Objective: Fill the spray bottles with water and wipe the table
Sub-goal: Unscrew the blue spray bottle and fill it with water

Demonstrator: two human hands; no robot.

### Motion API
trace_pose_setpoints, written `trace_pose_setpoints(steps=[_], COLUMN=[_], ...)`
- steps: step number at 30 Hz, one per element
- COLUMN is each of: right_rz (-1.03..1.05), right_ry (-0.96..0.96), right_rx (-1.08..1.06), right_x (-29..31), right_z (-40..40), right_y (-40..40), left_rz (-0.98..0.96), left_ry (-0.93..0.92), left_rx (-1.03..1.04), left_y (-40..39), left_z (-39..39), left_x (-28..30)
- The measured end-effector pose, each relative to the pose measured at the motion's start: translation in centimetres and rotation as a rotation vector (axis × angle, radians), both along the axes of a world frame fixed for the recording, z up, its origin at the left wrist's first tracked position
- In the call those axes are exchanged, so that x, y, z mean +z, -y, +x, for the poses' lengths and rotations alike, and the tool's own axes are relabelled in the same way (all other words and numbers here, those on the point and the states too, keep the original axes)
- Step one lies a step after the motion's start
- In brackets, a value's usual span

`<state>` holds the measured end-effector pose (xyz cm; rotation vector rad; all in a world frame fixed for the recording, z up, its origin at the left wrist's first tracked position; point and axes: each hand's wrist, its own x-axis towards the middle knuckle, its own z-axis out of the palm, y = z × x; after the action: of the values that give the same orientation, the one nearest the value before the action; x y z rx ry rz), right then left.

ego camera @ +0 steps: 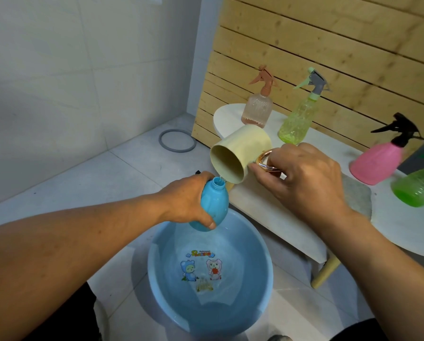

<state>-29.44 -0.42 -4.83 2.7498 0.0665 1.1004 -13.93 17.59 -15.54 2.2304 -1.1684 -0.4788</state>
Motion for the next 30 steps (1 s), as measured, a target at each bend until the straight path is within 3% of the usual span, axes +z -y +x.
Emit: trace_pose_setpoints(steps=[7,9,11,15,22,24,27,30], right_rz=[-0.088,-0.030,0.189,0.924,1.518,1.547,1.341,1.162], right_ry=[0.023,0.015,-0.004,-0.116,-0.604,-0.762,-0.978,-1.023], right_rx=[0.045,0.039,-0.042,-0.143,-0.451,-0.502,-0.591,-0.573], right_x=[0.1,0.1,-0.1,-1.2,-6.0,-8.2,-12.1,-16.5], right_z=[-0.2,-0.2,0.1,1.8,5.4,5.8,6.0,5.8], right_y=[-0.1,-0.5,-0.7,0.2,3.8,4.6,5.3,6.1], left_rz=[-0.025,-0.043,-0.079,-0.167,-0.221,-0.222,-0.248,-0.249], left_ry=[-0.019,-0.047,-0.098,-0.202,-0.277,-0.261,-0.273,-0.263], left_rx=[0.001,0.012,0.034,0.097,0.180,0.195,0.204,0.208], left_y=[0.1,0.1,0.2,0.2,0.8,1.1,1.3,1.6], left_z=[0.0,0.0,0.0,0.1,0.2,0.1,0.2,0.1], left_x=[0.3,0.4,0.4,0.7,0.3,0.2,0.3,0.5])
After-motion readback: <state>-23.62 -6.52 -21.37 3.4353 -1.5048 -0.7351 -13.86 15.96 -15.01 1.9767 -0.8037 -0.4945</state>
